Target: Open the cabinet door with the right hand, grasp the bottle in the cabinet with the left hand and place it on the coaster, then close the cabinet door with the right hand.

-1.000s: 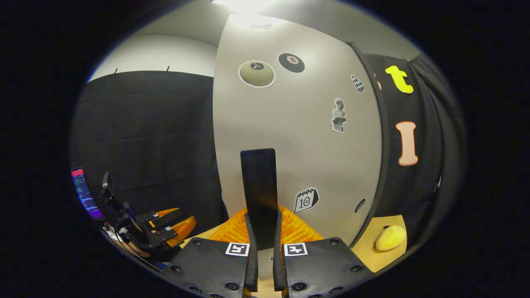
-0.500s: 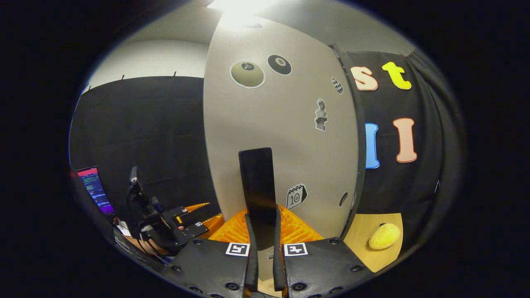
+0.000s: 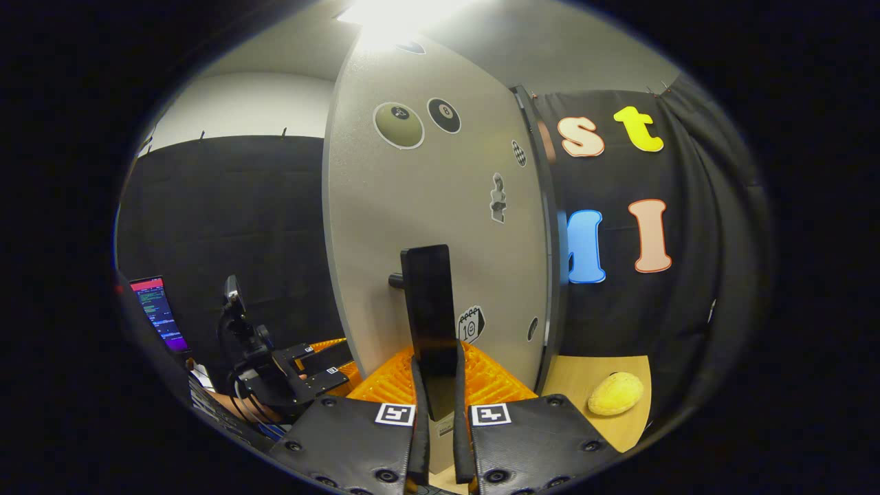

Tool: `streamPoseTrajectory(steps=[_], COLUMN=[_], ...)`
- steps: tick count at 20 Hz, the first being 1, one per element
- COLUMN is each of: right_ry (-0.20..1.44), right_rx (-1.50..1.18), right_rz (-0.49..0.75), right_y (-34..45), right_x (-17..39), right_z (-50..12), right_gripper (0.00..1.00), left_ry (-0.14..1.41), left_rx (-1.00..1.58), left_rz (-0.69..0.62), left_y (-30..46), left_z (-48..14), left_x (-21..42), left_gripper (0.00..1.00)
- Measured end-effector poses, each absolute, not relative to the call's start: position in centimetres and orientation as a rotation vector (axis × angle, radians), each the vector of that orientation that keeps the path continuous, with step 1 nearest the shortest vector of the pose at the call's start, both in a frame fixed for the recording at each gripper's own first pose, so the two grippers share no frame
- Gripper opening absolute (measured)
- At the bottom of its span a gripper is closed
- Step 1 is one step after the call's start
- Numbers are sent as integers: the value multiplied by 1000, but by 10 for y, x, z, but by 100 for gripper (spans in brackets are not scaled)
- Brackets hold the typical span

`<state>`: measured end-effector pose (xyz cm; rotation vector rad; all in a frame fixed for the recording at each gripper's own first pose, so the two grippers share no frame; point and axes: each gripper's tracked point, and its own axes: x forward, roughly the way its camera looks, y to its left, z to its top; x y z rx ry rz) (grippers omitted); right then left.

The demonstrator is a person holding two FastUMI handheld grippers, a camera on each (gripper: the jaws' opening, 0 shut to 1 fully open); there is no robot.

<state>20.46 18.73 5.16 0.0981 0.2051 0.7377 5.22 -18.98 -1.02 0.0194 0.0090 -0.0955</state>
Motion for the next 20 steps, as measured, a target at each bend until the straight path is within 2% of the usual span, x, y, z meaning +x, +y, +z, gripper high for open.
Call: streamPoseTrajectory(steps=[6, 13, 14, 16, 19, 20], right_ry=[187, 150, 152, 164, 193, 194], right_rx=[100, 53, 57, 87, 120, 124], right_rz=[703, 771, 771, 779, 812, 812], right_y=[171, 170, 168, 168, 169, 167], right_x=[210, 209, 206, 204, 194, 191], right_z=[52, 51, 51, 49, 47, 48], right_gripper=[15, 15, 21, 22, 18, 22], left_ry=[3, -10, -14, -19, -30, -35], left_rx=[12, 27, 34, 54, 73, 75], left_rz=[-65, 8, 19, 41, 53, 50], left_y=[-218, -229, -226, -221, -219, -221], left_z=[-8, 3, 7, 10, 20, 23], left_x=[51, 51, 52, 54, 62, 66], left_gripper=[76, 76, 76, 79, 76, 79])
